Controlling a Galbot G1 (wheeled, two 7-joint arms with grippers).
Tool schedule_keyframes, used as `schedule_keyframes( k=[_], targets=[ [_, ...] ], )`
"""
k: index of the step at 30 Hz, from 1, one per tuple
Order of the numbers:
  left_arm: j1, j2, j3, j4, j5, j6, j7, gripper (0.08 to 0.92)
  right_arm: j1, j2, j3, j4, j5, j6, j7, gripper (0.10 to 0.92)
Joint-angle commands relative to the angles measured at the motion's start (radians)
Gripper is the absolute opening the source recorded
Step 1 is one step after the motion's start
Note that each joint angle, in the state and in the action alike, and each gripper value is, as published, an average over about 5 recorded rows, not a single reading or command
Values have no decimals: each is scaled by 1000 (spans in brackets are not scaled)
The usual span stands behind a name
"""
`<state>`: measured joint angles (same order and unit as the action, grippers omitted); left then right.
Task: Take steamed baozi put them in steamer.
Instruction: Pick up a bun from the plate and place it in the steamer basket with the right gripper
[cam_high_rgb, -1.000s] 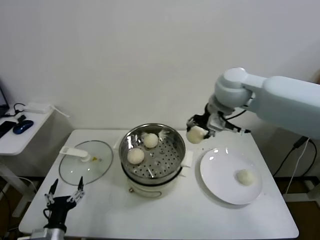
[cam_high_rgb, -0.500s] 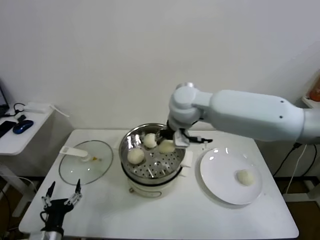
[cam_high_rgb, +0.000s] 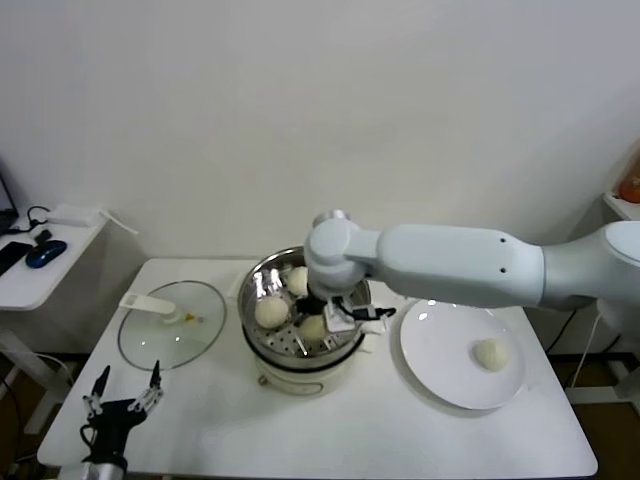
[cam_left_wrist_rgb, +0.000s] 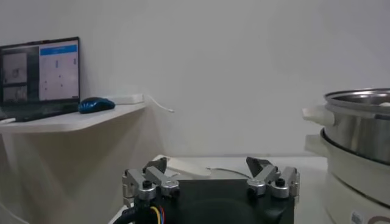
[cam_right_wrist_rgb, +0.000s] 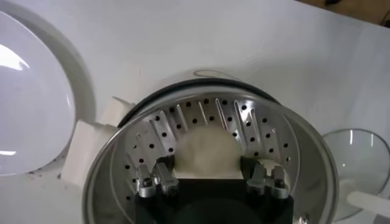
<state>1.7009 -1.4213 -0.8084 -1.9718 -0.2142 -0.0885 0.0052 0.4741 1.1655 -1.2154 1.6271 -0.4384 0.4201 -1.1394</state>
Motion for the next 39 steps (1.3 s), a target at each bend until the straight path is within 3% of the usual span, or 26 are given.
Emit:
schedule_keyframes(
  k=[1, 28, 39],
  targets=[
    [-2, -1, 0, 5, -2, 2, 0, 823, -48, 32, 11, -7, -54, 29, 1, 700],
    [-17, -11, 7, 7, 4, 9, 0, 823, -69, 33, 24, -12, -70, 43, 0, 707],
    [-15, -12, 8, 5, 3, 10, -1, 823, -64, 31, 48, -18, -50, 77, -8, 820]
  ],
)
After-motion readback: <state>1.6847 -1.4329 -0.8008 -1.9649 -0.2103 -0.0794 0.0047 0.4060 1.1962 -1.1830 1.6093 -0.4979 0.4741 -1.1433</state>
